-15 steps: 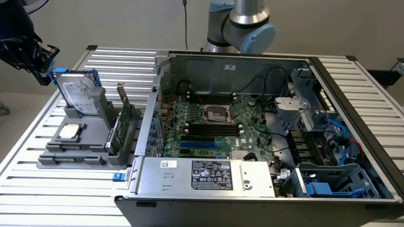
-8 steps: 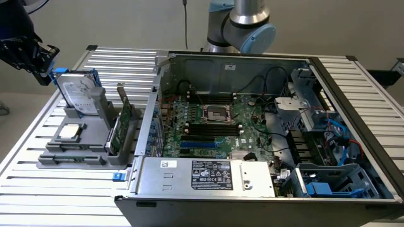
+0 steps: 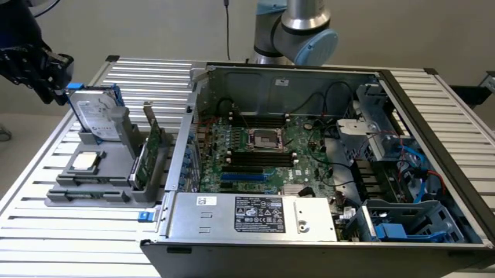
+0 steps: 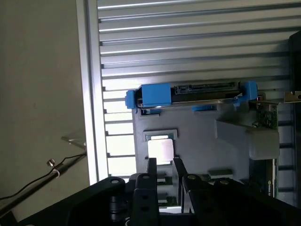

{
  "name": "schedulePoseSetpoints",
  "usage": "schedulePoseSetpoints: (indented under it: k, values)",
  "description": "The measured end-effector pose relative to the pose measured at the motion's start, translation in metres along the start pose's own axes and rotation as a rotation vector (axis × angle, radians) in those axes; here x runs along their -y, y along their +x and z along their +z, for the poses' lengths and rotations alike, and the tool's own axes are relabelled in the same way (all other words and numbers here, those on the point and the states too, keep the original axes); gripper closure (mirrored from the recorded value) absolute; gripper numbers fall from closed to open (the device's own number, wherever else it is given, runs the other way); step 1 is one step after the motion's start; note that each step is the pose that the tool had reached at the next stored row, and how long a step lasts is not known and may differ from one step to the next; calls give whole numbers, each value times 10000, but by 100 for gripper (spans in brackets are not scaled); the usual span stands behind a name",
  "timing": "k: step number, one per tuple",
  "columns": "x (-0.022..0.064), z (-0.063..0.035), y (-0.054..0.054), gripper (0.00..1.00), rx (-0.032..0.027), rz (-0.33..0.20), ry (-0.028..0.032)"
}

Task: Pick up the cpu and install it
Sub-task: 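Pick up the cpu and move it towards the insertion slot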

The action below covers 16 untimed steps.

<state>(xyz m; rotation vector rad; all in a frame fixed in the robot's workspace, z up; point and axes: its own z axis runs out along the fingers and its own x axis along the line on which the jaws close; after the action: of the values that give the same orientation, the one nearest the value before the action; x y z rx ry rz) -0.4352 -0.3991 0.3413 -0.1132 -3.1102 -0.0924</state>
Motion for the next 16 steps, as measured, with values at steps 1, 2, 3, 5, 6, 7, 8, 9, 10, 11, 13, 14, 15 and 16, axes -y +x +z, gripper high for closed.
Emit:
schedulePoseSetpoints:
  k: [1,2,3,5,6,7,8,9,10,11,13,14,15,16]
  values:
    - [0,4,3,64,1,1,-1]
    - [1,8,6,58,-1,1,0]
    - [2,12,7,58,-1,1,1]
    - [3,19,9,53,-3,1,2]
    - [3,20,10,47,-3,1,2]
    - [3,21,11,40,-3,1,2]
    - [3,24,11,40,-1,1,1]
    - [3,25,12,40,-2,1,1]
    - [4,28,12,40,-1,1,1]
    - [4,31,12,40,-1,1,1]
    - [5,45,13,40,1,1,-1]
    - [6,55,14,40,0,1,0]
    - [7,69,14,40,-1,1,3]
    - [8,85,14,40,0,1,6]
